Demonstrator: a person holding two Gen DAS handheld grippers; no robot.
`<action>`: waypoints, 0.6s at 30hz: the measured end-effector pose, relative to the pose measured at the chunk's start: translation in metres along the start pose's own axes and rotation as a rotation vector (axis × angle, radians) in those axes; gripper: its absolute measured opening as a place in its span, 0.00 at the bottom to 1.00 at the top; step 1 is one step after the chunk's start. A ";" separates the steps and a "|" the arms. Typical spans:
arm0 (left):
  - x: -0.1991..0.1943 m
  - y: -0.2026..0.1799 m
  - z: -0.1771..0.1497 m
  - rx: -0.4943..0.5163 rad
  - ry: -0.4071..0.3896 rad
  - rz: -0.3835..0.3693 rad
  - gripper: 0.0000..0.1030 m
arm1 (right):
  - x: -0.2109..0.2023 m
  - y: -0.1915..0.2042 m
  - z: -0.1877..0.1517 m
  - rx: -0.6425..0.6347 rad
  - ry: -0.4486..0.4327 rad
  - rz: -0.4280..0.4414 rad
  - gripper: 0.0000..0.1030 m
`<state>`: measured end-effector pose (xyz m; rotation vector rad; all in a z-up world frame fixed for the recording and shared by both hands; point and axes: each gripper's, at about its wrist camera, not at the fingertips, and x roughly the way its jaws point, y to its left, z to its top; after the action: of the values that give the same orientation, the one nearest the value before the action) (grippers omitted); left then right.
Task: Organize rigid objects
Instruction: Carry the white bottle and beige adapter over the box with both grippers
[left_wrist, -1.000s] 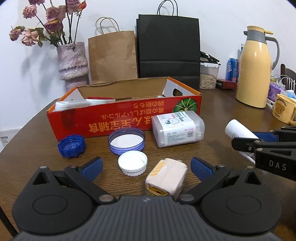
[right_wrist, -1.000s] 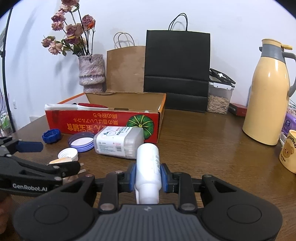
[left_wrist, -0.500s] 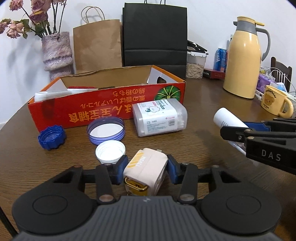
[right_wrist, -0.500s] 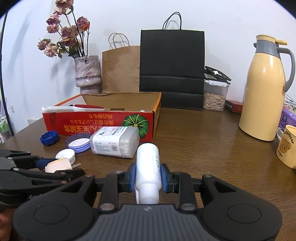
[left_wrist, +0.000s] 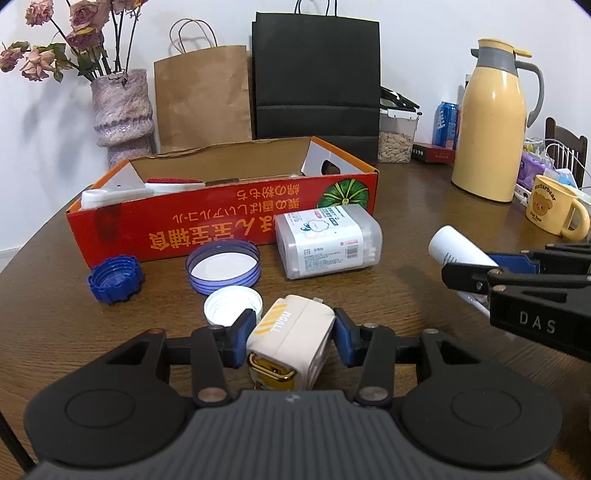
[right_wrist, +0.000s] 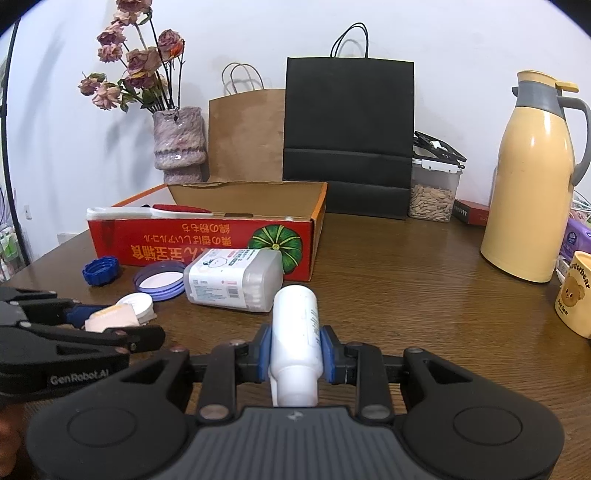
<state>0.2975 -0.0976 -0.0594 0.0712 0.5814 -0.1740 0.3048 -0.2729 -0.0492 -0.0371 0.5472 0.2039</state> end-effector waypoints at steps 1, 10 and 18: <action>-0.001 0.001 0.000 -0.002 -0.004 0.002 0.44 | -0.001 0.000 0.000 0.000 -0.002 0.001 0.26; -0.012 0.007 0.007 -0.023 -0.039 0.023 0.44 | -0.003 0.008 0.001 -0.014 -0.010 0.019 0.26; -0.020 0.016 0.020 -0.043 -0.060 0.032 0.44 | -0.003 0.017 0.008 -0.021 -0.024 0.038 0.26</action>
<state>0.2943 -0.0816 -0.0313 0.0338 0.5236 -0.1327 0.3028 -0.2559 -0.0404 -0.0450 0.5223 0.2466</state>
